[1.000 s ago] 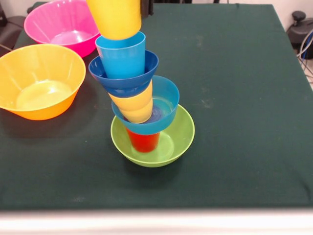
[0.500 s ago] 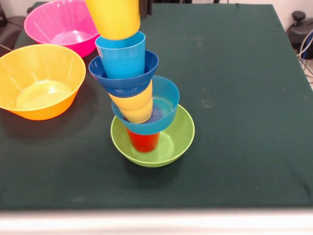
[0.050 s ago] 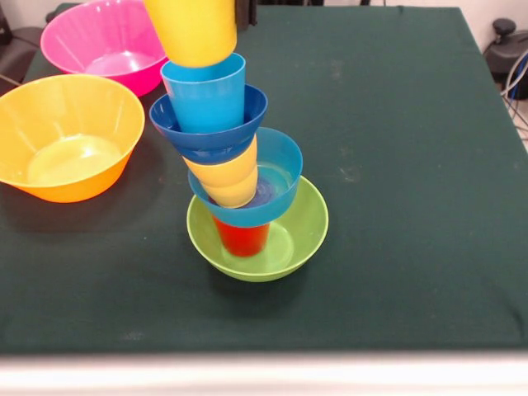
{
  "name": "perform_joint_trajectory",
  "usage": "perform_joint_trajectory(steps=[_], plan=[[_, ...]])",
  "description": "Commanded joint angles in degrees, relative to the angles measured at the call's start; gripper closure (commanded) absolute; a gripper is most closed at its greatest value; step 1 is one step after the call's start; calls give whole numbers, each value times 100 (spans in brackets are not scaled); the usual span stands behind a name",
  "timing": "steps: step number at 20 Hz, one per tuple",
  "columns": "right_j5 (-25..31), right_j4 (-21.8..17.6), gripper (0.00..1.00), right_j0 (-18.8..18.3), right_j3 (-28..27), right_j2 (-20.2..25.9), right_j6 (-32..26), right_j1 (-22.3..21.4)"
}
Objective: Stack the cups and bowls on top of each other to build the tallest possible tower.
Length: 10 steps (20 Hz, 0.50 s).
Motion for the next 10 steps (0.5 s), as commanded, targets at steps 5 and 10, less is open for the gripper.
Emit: perform_joint_trajectory(steps=[5,10], plan=[[411,-361,100,-56,708,266,-1795,-128],[340,-367,100,-59,770,270,-1768,-133]])
